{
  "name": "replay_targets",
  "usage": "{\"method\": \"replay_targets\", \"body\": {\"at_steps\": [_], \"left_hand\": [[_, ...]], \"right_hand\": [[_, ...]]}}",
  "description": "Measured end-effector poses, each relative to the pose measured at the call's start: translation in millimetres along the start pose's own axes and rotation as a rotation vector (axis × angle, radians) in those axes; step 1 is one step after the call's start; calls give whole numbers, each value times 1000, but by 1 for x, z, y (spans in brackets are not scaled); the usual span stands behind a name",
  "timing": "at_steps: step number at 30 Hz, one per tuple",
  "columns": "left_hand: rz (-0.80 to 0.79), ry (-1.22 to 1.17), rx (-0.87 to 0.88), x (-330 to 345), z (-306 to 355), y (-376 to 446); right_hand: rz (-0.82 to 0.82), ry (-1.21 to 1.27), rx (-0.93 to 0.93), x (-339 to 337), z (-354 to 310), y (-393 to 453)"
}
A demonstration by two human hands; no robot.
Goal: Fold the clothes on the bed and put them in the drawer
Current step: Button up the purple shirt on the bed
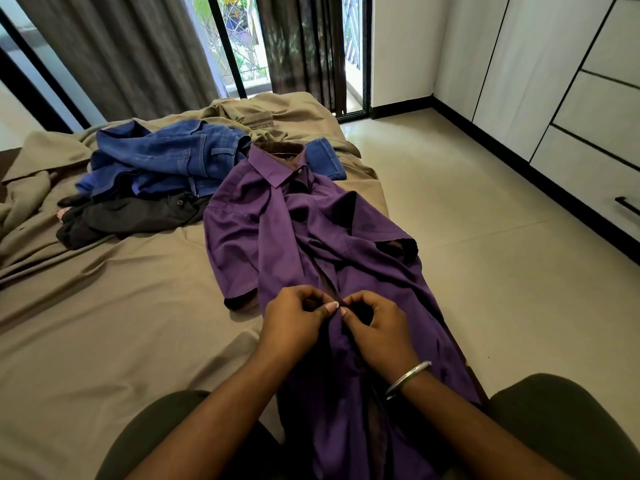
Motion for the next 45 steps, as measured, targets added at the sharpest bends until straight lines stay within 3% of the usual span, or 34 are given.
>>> {"method": "replay_targets", "body": {"at_steps": [4, 13, 20, 28, 33, 38, 45], "left_hand": [[-14, 45, 12, 2, 0, 0], [-34, 49, 11, 3, -2, 2], [-4, -14, -46, 3, -1, 3], [-58, -56, -97, 4, 3, 2], [-101, -252, -185, 4, 5, 1], [-55, -165, -130, 1, 11, -1], [-90, -264, -237, 1, 7, 3]], "right_hand": [[46, 81, 42, -1, -1, 0], [-41, 107, 73, 2, 4, 3], [-161, 460, 159, -4, 1, 6], [-203, 418, 120, -3, 7, 6], [-149, 384, 67, 0, 12, 5], [-114, 401, -1, 3, 13, -1], [-54, 397, -32, 7, 16, -5]]}}
Point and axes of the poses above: each hand's wrist, its own y-axis towards the middle knuckle, its own x-axis out of the palm, z = x × y, the point moved 1 cm from there along y, towards the middle knuckle, and after that the axes turned 9 degrees about x, right-handed, at the moved point
